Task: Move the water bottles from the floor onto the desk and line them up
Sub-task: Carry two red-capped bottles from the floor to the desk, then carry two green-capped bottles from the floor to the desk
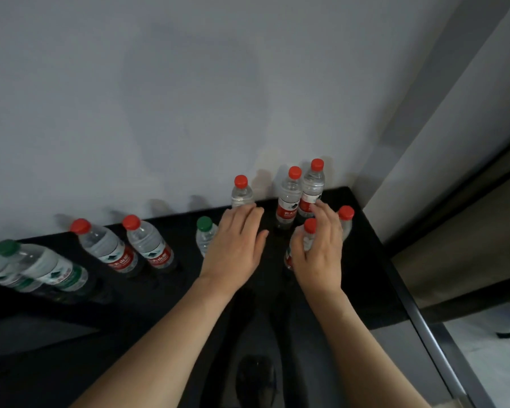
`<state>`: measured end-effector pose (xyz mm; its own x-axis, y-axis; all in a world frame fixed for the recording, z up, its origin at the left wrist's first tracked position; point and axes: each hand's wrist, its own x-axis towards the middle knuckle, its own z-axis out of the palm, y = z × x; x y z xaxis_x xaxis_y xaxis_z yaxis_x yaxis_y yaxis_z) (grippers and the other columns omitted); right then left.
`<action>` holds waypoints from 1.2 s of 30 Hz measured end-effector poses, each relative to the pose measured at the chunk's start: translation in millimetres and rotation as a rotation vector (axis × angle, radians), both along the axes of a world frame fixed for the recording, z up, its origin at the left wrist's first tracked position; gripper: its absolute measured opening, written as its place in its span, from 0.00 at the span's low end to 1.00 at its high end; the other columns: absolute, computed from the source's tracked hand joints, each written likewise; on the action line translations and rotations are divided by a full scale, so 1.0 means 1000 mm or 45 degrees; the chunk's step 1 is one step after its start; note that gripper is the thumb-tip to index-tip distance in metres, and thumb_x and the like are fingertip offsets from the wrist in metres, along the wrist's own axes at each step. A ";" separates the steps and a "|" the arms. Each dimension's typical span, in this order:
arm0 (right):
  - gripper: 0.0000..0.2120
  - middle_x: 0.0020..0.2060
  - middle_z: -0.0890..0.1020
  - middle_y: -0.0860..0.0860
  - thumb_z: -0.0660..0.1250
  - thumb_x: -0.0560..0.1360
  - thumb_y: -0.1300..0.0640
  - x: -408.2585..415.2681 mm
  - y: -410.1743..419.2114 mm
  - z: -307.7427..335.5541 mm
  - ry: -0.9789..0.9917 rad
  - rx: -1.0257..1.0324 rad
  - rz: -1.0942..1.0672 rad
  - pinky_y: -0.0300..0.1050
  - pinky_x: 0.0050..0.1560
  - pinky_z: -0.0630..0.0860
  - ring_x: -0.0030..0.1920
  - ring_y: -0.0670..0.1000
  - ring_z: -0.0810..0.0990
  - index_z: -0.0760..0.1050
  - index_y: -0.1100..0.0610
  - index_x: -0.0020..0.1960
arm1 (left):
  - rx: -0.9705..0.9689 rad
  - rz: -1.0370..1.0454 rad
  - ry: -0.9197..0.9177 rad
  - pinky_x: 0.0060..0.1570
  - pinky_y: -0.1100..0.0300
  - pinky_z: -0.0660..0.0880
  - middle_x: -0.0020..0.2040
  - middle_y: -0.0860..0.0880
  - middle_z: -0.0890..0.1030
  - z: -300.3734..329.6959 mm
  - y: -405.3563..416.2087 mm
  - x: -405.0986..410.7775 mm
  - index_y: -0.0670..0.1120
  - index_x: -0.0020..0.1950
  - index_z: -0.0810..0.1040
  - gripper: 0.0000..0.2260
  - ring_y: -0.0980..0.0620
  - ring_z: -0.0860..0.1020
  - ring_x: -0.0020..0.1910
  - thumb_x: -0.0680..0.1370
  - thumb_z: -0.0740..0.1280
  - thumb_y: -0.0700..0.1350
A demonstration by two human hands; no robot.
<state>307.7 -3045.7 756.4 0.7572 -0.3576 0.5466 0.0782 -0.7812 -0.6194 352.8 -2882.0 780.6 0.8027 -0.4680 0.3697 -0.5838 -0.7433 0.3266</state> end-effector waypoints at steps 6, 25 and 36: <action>0.21 0.67 0.73 0.57 0.66 0.77 0.61 0.010 0.047 0.020 -0.022 -0.054 0.203 0.57 0.71 0.67 0.71 0.55 0.69 0.69 0.63 0.69 | 0.056 0.209 -0.130 0.67 0.48 0.70 0.67 0.42 0.73 0.011 0.055 -0.011 0.41 0.69 0.70 0.18 0.44 0.70 0.68 0.83 0.62 0.48; 0.21 0.65 0.74 0.57 0.66 0.76 0.62 0.010 0.360 0.039 0.087 -0.059 1.013 0.58 0.69 0.69 0.69 0.56 0.71 0.69 0.62 0.68 | 0.024 1.129 -0.127 0.66 0.43 0.69 0.65 0.40 0.75 0.022 0.373 -0.114 0.39 0.68 0.72 0.17 0.40 0.73 0.64 0.82 0.63 0.46; 0.22 0.67 0.73 0.55 0.65 0.78 0.61 -0.066 0.568 0.044 0.120 -0.089 1.487 0.60 0.69 0.68 0.70 0.55 0.69 0.67 0.60 0.71 | -0.014 1.589 -0.081 0.67 0.47 0.69 0.66 0.41 0.74 0.023 0.542 -0.242 0.40 0.69 0.70 0.19 0.41 0.71 0.65 0.83 0.60 0.49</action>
<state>241.5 -2478.1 800.8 0.6444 0.6096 0.4617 0.7260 -0.2979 -0.6198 110.4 -2340.1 803.9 0.6766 0.6023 0.4235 0.5020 -0.7981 0.3331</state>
